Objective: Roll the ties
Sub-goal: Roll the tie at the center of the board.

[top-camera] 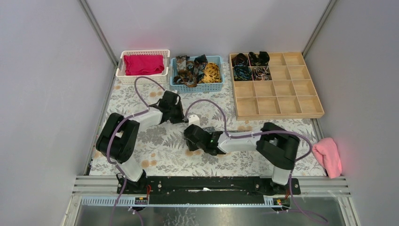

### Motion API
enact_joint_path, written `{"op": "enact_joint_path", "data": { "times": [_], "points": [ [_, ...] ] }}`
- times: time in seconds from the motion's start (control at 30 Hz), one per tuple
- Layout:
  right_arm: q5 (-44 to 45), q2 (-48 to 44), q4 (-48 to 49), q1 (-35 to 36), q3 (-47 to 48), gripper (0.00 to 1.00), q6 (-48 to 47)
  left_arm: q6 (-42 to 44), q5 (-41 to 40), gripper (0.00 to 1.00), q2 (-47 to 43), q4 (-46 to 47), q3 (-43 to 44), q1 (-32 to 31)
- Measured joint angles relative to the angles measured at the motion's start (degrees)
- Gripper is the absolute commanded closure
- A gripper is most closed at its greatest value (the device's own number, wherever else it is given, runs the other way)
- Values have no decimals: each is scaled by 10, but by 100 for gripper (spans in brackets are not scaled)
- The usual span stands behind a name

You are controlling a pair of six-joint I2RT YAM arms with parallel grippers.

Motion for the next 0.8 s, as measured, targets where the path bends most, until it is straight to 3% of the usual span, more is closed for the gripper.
{"op": "enact_joint_path", "data": {
  "times": [0.1,0.2,0.4,0.6,0.8],
  "points": [
    [3,-52,-35,6,-8,78,-1,2,-32,100,3,-26,36,4],
    [18,-112,-61,7,-21,84,-1,1,-65,100,1,-43,62,7],
    [118,-194,-125,7,-33,98,-1,-25,-94,100,-86,-64,20,10],
    [228,-145,-213,-1,37,100,-19,-66,-56,100,-166,-54,-59,10],
    [235,-96,-221,-58,50,100,-39,-94,28,100,-150,-22,-123,17]
  ]
}}
